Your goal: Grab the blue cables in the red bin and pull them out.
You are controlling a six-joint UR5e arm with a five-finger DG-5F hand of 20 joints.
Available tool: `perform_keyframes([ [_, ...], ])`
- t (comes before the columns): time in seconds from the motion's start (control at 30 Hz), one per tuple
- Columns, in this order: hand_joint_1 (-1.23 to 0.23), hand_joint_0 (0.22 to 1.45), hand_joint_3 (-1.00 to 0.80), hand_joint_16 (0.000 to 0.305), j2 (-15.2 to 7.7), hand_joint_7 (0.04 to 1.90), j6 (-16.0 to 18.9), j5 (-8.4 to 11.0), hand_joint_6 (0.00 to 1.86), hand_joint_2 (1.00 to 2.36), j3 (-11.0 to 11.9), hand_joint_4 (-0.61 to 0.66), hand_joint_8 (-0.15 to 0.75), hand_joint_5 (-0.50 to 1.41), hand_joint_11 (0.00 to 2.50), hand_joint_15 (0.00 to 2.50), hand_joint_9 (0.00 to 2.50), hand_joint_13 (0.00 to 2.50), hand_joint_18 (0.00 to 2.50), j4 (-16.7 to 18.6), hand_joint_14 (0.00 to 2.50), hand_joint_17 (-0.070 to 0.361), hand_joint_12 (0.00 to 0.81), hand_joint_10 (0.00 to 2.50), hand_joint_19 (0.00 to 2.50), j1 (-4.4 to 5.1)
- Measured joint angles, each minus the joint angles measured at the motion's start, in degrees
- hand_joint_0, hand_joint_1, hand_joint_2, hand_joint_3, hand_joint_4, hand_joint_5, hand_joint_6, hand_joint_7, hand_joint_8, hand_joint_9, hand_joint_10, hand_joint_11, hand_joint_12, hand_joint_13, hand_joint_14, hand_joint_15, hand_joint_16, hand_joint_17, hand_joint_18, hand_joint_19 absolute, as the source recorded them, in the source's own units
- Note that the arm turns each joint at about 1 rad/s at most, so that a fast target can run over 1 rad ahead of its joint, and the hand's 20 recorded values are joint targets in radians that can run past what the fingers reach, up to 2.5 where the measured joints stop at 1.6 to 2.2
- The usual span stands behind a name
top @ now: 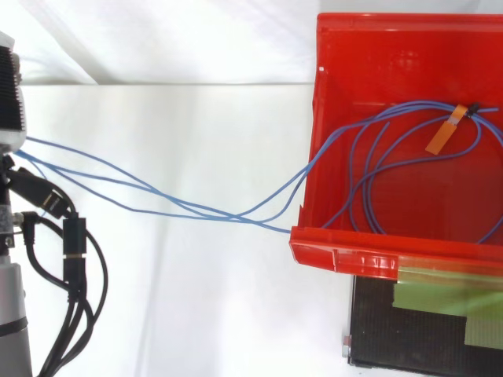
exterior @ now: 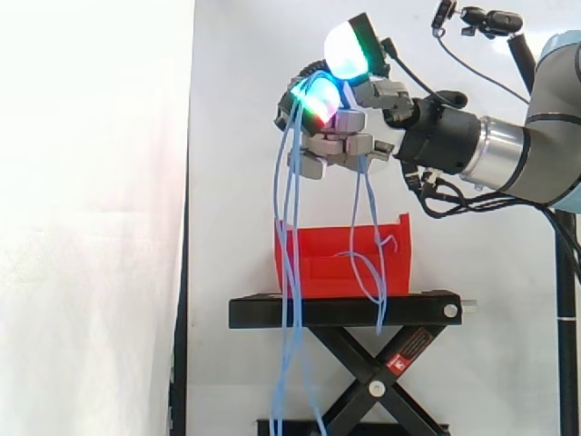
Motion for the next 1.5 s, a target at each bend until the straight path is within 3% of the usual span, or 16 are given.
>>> perform_keyframes([
  [0.87, -0.75, 0.56, -1.0, 0.066, 0.0, 0.73, 0.0, 0.0, 0.24, 1.0, 0.0, 0.27, 0.195, 1.02, 1.77, 1.38, 1.58, 1.54, 1.22, 0.0, 0.57, 0.149, 0.444, 0.0, 1.06, -0.07],
  [1.5, -0.85, 0.5, -1.0, 0.071, 0.0, 0.8, 0.0, 0.0, 0.14, 1.0, 0.0, 0.28, 0.175, 1.09, 1.72, 1.49, 1.6, 1.67, 1.33, -0.1, 0.34, 0.159, 0.498, 0.01, 1.01, -0.1],
])
